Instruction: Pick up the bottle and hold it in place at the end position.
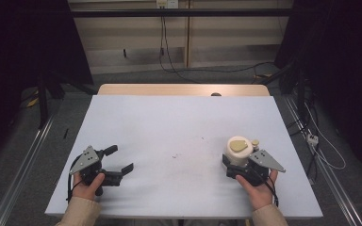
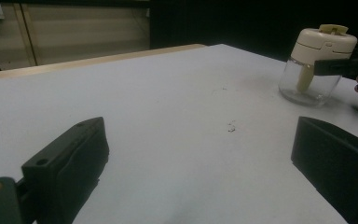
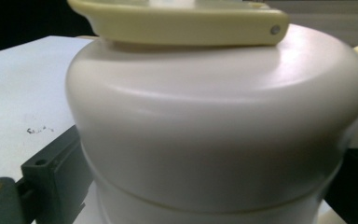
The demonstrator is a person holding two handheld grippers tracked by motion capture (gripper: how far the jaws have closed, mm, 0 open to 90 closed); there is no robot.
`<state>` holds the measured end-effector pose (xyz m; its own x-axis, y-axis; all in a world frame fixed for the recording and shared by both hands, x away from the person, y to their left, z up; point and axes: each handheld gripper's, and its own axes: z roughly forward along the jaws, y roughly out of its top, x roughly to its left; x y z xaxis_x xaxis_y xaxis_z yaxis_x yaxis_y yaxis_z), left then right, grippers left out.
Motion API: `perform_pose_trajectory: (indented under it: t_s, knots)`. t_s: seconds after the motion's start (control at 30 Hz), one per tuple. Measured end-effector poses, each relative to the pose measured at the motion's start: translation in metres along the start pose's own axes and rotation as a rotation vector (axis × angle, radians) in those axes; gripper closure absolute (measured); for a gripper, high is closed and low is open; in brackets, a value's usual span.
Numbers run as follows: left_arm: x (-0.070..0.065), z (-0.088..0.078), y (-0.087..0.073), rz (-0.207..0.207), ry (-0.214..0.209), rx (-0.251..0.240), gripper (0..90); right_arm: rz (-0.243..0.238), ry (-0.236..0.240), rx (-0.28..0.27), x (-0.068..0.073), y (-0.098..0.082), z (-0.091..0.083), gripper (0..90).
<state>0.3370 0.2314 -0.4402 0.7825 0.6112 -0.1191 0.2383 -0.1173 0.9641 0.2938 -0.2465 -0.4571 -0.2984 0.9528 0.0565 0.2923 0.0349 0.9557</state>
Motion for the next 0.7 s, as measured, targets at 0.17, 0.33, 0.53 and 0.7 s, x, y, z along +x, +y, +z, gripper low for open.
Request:
perform_pose_trajectory:
  t_s: [0.17, 0.33, 0.53, 0.7]
  knots:
    - [0.0002, 0.0005, -0.0002, 0.001, -0.002, 0.002, 3.5, 0.018, 0.001, -0.001, -0.0004, 0.0007, 0.0030, 3.6]
    - [-0.0001, 0.0004, -0.0003, -0.003, -0.003, 0.001, 3.5, 0.039, -0.004, -0.004, -0.0003, 0.0012, 0.0056, 4.4]
    - [0.0002, 0.0003, -0.0003, -0.002, -0.002, 0.001, 3.5, 0.058, -0.005, -0.012, -0.0006, 0.0017, 0.0075, 5.2]
    - [0.0003, 0.0007, -0.0003, -0.002, -0.006, 0.002, 3.6, 0.062, 0.004, -0.004, -0.0016, 0.0026, 0.0072, 5.7]
